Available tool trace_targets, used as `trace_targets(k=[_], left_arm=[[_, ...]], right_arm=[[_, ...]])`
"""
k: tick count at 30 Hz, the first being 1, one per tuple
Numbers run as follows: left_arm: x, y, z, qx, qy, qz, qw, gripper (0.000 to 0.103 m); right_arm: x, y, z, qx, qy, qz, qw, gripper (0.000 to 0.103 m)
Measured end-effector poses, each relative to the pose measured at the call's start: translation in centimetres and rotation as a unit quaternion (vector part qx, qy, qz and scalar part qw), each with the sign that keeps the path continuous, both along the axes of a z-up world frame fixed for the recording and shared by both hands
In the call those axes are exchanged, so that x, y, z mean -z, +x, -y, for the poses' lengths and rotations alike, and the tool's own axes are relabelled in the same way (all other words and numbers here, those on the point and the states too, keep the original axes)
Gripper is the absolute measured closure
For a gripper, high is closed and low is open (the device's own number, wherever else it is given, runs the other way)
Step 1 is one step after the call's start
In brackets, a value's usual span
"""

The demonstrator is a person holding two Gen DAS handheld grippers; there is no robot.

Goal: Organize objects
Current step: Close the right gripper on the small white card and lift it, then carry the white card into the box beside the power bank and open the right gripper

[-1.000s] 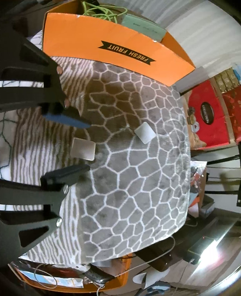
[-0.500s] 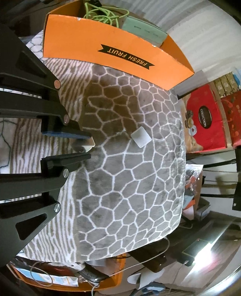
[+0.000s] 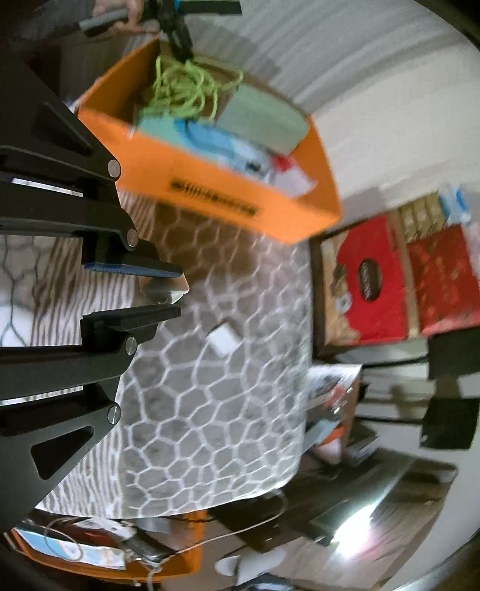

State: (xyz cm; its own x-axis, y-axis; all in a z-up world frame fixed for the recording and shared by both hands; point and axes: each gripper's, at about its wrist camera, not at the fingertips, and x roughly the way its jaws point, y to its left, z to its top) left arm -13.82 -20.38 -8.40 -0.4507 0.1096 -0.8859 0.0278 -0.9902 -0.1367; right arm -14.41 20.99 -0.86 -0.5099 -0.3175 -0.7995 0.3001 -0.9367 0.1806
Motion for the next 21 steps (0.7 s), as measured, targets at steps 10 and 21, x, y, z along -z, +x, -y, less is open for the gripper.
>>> trace_targets(k=[10,21], left_arm=[[0.0,0.0,0.0,0.000,0.000,0.000,1.0000,0.100],[0.0,0.0,0.0,0.000,0.001,0.000,1.0000,0.100]], right_arm=[[-2.7,-0.4,7.1,-0.068,-0.009,-0.010,0.998,0.089],[-1.9,-2.0,12.7,-0.100,-0.003,0.003,0.995,0.089]])
